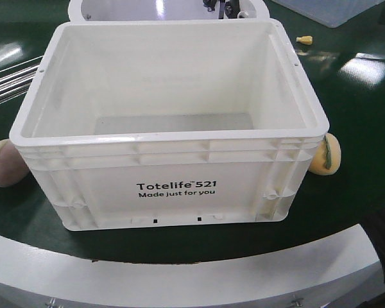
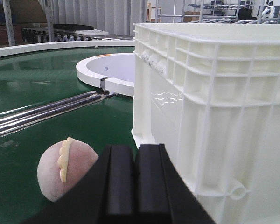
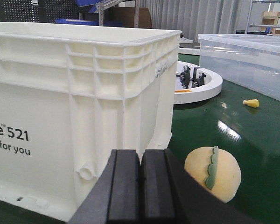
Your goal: Place moving items into box and shelve
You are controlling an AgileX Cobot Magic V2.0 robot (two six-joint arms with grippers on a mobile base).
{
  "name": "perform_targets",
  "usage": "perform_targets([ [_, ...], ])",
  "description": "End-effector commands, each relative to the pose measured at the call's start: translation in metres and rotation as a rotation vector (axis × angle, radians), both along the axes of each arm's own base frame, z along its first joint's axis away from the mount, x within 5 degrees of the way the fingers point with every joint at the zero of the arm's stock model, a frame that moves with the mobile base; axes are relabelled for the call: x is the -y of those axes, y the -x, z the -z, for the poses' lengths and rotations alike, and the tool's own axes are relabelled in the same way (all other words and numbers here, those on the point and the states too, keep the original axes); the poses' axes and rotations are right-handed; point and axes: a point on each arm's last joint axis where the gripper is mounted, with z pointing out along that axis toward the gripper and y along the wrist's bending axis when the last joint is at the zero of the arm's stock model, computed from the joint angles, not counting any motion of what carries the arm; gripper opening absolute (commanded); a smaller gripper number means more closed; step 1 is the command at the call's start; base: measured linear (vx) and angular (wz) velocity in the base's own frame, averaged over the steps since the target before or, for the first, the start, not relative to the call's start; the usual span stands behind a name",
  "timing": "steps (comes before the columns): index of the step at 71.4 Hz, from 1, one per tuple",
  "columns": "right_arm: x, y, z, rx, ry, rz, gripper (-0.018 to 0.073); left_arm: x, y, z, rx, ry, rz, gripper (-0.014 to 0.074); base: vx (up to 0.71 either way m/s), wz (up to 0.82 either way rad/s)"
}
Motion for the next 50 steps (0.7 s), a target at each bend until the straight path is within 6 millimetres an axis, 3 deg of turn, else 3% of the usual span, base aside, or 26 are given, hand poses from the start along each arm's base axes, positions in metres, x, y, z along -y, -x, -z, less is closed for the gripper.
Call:
perform_targets([
  [1,0.0006,0.0,-0.0068,0.082,-0.018,0.007,-0.0015,0.0008,0.001,-0.0056,0.094,0.025,0.012,-0.0027,0.0,0.0],
  [50,0.0011,0.0008,-0.0151,0.119,-0.034,0.008,-0.0015,0.0012,0.0016,-0.0116,0.143,0.054,0.018,-0.0027,0.0,0.0],
])
